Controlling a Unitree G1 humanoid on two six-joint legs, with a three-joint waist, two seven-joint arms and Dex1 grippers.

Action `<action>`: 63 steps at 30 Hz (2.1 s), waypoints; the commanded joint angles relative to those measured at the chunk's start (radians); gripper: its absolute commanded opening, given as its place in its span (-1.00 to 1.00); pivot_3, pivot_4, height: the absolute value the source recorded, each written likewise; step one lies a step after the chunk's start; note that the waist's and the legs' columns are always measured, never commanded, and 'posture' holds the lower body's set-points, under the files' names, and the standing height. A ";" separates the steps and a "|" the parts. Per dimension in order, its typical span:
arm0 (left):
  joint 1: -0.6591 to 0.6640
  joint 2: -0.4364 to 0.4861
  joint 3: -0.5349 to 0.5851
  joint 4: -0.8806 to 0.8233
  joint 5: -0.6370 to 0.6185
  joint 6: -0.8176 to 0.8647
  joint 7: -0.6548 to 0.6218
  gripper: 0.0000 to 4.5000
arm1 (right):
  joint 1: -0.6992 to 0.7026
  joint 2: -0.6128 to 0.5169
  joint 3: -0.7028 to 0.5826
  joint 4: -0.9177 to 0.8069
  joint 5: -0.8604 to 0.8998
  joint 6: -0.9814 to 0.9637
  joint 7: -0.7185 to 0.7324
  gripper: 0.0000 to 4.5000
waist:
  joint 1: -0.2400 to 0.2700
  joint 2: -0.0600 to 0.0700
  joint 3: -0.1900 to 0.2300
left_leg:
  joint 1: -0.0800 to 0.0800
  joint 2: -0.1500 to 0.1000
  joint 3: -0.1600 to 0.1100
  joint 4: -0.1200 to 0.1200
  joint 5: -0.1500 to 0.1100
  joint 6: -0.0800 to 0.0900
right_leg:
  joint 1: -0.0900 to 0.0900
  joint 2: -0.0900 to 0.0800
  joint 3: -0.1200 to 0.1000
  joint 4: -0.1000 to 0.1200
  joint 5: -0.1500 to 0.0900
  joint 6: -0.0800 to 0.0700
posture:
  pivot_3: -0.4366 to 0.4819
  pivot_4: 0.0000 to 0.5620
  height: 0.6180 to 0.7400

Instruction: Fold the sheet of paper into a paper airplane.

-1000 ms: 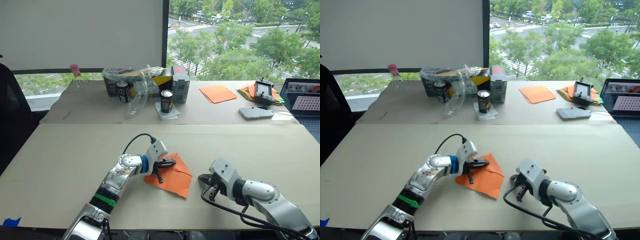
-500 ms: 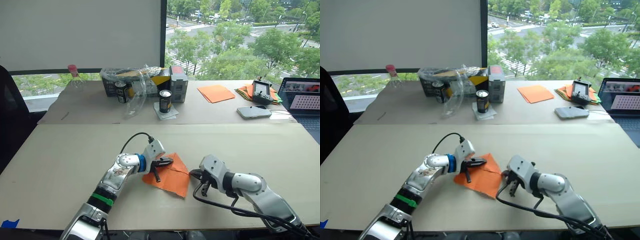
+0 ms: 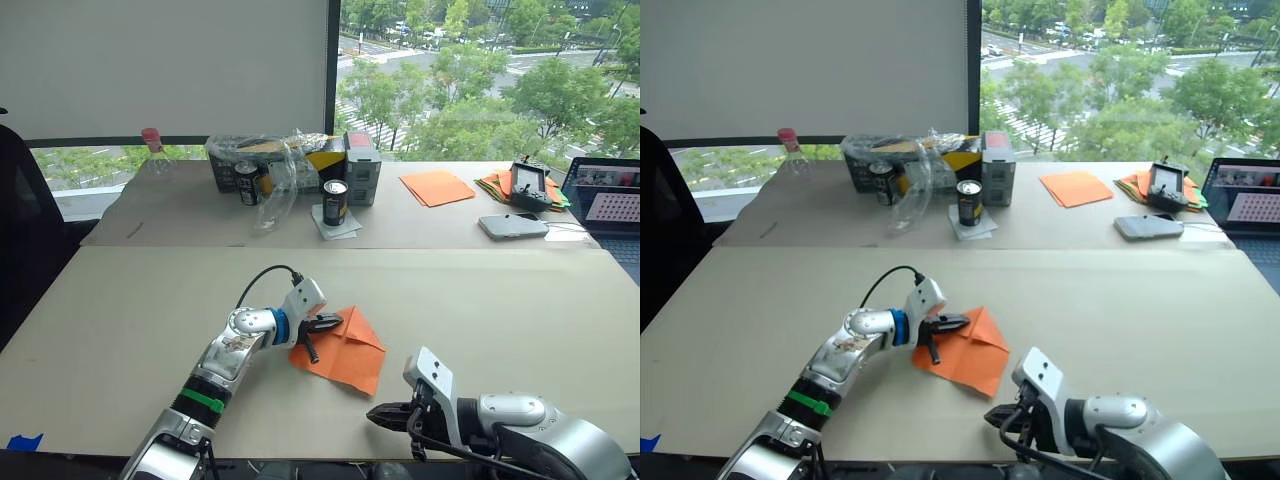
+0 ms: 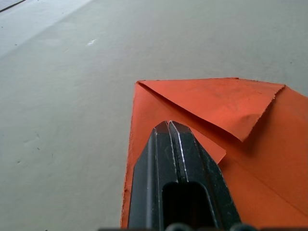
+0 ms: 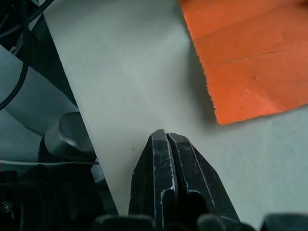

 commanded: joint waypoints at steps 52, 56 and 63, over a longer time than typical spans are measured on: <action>0.023 0.027 -0.019 -0.037 -0.001 0.033 -0.024 -0.99 | -0.191 0.249 0.079 0.202 -0.113 -0.281 -0.165 -1.00 | -0.001 0.000 0.000 | 0.005 0.000 0.000 -0.001 0.000 0.000 | 0.003 0.001 0.000 0.000 0.000 0.000 | -0.05 -0.47 -0.14; 0.031 0.018 -0.023 -0.054 -0.004 0.041 -0.010 -0.99 | -0.250 0.255 0.090 0.306 -0.156 -0.316 -0.149 -1.00 | -0.002 0.000 0.000 | 0.005 0.000 0.000 -0.001 0.000 0.000 | 0.003 0.001 0.000 0.000 0.000 0.000 | -0.05 -0.47 -0.14; 0.065 0.050 -0.003 -0.085 0.001 0.060 0.011 -0.99 | -0.323 0.327 0.094 0.479 -0.192 -0.424 -0.122 -1.00 | -0.007 0.000 0.000 | 0.005 0.000 0.000 -0.001 0.000 0.000 | 0.001 0.001 0.000 0.001 0.000 0.000 | -0.05 -0.47 -0.14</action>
